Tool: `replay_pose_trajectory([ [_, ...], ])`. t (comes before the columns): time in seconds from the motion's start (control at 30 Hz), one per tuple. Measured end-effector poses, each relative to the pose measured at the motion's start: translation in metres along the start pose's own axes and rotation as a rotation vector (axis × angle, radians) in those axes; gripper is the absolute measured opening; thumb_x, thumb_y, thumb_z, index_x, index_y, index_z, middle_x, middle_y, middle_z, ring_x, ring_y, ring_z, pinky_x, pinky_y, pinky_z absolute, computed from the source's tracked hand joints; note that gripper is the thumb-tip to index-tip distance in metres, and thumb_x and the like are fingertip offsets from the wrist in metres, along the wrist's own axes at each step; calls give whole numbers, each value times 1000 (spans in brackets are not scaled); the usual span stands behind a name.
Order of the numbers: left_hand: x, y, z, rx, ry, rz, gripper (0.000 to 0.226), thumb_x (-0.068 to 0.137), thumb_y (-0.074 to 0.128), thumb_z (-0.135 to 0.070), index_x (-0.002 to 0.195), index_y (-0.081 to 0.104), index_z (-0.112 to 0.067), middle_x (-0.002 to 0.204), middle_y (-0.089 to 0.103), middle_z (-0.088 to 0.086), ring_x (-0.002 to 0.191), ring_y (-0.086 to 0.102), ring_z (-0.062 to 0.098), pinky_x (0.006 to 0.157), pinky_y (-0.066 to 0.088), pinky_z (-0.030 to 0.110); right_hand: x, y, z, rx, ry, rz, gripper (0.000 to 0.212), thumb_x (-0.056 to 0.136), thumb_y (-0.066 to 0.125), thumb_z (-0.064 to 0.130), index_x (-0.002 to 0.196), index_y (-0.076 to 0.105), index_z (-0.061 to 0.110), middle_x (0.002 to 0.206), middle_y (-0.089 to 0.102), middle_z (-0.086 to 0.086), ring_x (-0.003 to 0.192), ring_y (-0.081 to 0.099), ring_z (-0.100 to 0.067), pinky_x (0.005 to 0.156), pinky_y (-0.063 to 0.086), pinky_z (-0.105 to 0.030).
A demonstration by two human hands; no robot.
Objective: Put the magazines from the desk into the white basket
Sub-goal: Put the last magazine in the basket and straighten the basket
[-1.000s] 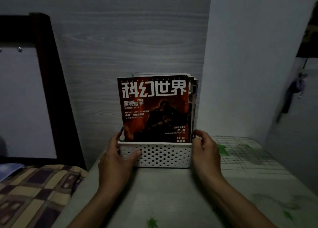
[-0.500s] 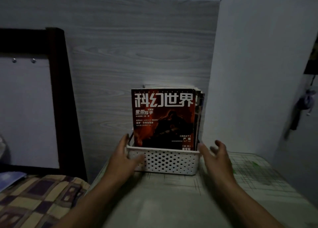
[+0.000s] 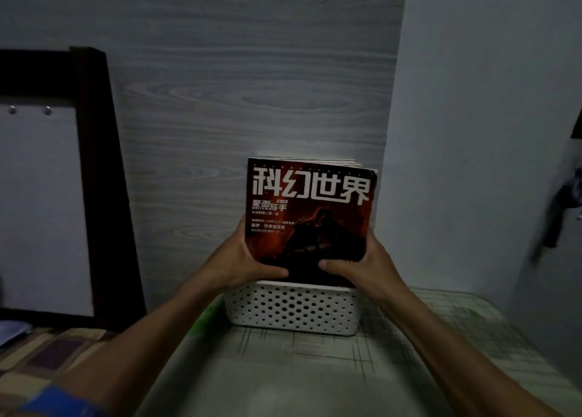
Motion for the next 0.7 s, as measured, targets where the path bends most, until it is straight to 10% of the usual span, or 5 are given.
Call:
replay_pose_trajectory([
  [0.3,12,-7,8,9,-105,125,100,50,96,-29,135,43,-29,121,62,-9,111,58,8,99,47,36,13,4,-10,-42,3,79,115,51,95,35,143,26,28,135,51,6,125,51,-16,102,45,-33],
  [0.4,12,-7,11,16,-104,114,100,48,96,-33,131,41,-34,114,59,-15,103,55,2,94,45,30,11,4,-9,-68,9,71,119,49,95,39,145,25,28,140,49,4,126,50,-16,107,44,-42],
  [0.57,12,-8,10,-20,-80,148,108,43,95,-44,134,38,-36,122,55,-17,107,55,0,92,45,24,16,-11,16,174,80,184,94,48,94,40,129,48,38,117,66,14,99,65,-1,71,55,-17],
  [0.7,8,-6,10,-7,-17,66,118,36,95,-49,136,33,-41,118,54,-27,102,52,-23,76,43,5,17,-8,23,102,-29,191,91,55,95,23,132,46,33,118,65,16,103,63,6,78,52,-10],
])
Point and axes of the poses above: each hand's wrist, its own x-axis towards the middle knuckle, its own y-axis out of the palm, z = x × y, the point moved 1 cm from there along x, towards the middle knuckle
